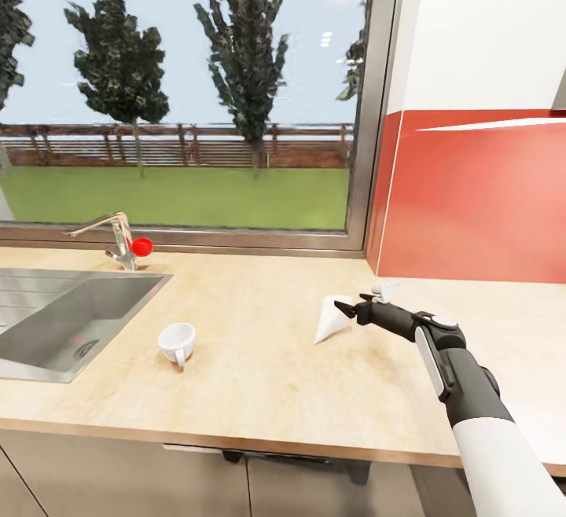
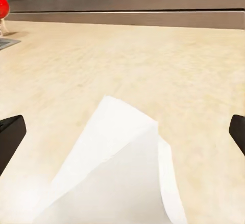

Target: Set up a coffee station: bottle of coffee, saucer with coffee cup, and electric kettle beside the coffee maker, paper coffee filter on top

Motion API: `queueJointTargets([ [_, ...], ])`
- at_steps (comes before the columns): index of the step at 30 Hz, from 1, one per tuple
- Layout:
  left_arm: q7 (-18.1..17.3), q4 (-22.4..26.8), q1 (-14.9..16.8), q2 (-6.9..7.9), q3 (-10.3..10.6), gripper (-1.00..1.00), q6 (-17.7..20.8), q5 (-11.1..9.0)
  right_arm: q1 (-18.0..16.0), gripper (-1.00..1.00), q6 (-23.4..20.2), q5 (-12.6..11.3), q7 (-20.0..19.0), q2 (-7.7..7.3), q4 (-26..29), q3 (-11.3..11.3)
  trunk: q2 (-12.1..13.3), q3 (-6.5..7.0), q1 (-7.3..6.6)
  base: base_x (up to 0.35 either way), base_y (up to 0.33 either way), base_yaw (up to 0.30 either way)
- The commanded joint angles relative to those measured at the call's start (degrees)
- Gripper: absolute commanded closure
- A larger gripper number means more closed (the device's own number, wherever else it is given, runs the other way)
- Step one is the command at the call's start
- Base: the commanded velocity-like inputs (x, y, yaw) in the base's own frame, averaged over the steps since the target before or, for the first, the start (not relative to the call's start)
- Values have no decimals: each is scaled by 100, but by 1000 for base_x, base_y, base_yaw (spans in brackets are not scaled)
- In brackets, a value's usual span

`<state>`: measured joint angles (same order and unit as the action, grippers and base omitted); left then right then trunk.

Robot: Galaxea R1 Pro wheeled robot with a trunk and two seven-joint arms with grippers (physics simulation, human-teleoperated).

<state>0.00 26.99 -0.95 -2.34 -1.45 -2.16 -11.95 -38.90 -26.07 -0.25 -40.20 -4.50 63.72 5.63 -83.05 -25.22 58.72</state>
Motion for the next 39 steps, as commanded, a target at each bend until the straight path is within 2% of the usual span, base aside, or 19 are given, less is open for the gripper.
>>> queueJointTargets([
  [1,0,9,-2,-4,-14,-100,-4,-26,-4,-100,-44,-3,-29,1,-8,10,-3,-5,0,17,0,0],
  [7,0,9,-2,-4,-14,-100,-4,-26,-4,-100,-47,-10,-67,27,-193,-26,-3,-5,0,5,0,0],
  [9,1,9,-2,-4,-13,-100,-4,-26,-4,-100,-47,-21,-145,68,-209,-146,-3,-5,0,0,0,0],
  [16,0,9,-2,-4,-13,-100,-4,-26,-4,-100,-48,-46,-232,110,-221,-276,-3,-5,0,0,0,0],
  [21,3,9,-2,-4,-13,-100,-4,-26,-4,-100,-48,-46,-496,115,-222,-345,-3,-5,0,0,0,0],
  [39,0,9,-2,-4,-13,-100,-4,-26,-4,-100,-48,-45,-557,116,-222,-361,-3,-5,0,-5,0,0],
])
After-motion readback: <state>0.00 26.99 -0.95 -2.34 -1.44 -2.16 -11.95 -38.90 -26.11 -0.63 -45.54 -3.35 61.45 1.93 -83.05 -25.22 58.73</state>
